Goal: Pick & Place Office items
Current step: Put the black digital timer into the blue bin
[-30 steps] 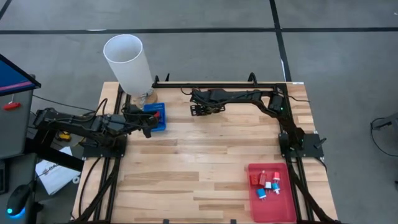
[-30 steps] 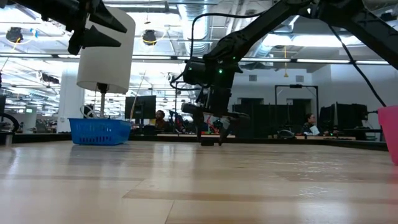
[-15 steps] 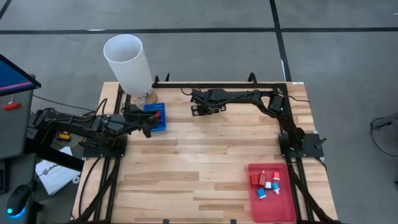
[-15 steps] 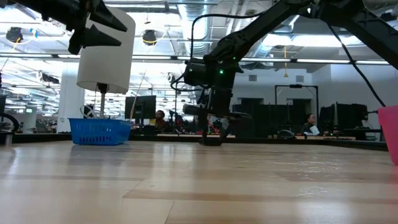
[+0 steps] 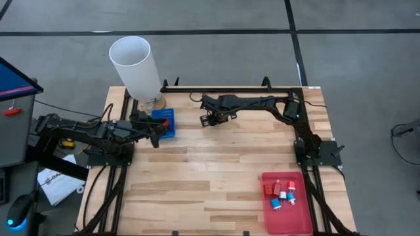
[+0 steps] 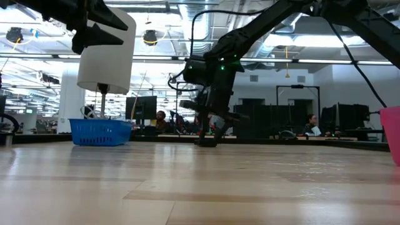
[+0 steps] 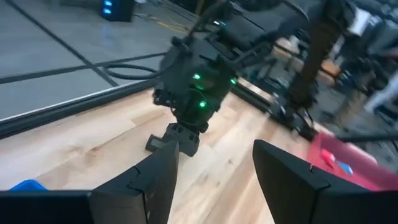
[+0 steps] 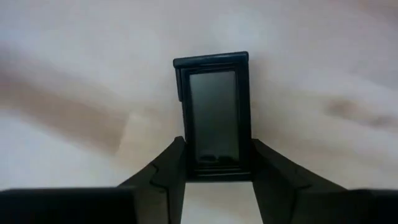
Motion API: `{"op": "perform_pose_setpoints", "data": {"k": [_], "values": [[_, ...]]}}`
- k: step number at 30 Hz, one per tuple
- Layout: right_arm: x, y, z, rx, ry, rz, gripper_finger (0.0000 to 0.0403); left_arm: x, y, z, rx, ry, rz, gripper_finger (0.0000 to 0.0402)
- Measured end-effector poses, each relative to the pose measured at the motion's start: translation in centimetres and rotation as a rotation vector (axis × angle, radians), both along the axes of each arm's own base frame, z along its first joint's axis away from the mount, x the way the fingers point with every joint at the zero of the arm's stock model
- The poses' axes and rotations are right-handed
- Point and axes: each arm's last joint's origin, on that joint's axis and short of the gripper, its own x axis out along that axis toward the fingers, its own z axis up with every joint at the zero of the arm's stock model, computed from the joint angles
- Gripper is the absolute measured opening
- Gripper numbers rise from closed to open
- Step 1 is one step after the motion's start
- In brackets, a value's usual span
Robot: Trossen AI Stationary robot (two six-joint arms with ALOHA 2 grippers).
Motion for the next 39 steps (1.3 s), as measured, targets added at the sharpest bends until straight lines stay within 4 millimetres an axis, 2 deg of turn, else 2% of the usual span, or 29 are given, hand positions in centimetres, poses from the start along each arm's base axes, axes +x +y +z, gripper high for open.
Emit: {"op": "perform_pose_setpoints", "data": {"k": [5, 14, 17, 20, 25, 30, 34, 39], "values": [[0.2, 3.1, 2.0, 0.128, -0.055, 0.14, 0.0133, 0.0, -0.3, -0.1, 0.049, 0.045, -0.138, 0.0204], [-0.4, 9.9, 10.1, 0.263, -0.289, 0.381, 0.0133, -0.3, -1.8, -1.1, 0.177, 0.213, -0.404, 0.0204], [-0.8, 12.0, 12.9, 0.312, -0.397, 0.435, 0.0133, 0.2, -2.6, -1.4, 0.292, 0.263, -0.486, 0.0204], [-1.1, 13.6, 14.6, 0.36, -0.467, 0.459, 0.0137, 1.4, -3.3, -1.4, 0.384, 0.255, -0.527, 0.0215], [-1.2, 16.2, 15.5, 0.405, -0.495, 0.476, 0.0138, 4.2, -4.1, -1.1, 0.475, 0.151, -0.519, 0.0257], [-1.1, 18.1, 15.6, 0.432, -0.508, 0.477, 0.0139, 6.3, -5.0, -2.1, 0.525, 0.146, -0.578, 0.0292], [-0.7, 18.3, 15.9, 0.435, -0.558, 0.468, 0.0139, 7.2, -5.9, -2.0, 0.572, 0.161, -0.675, 0.0295], [-0.3, 18.1, 16.3, 0.43, -0.616, 0.469, 0.014, 7.7, -7.0, -0.9, 0.691, 0.146, -0.729, 0.0277]]}}
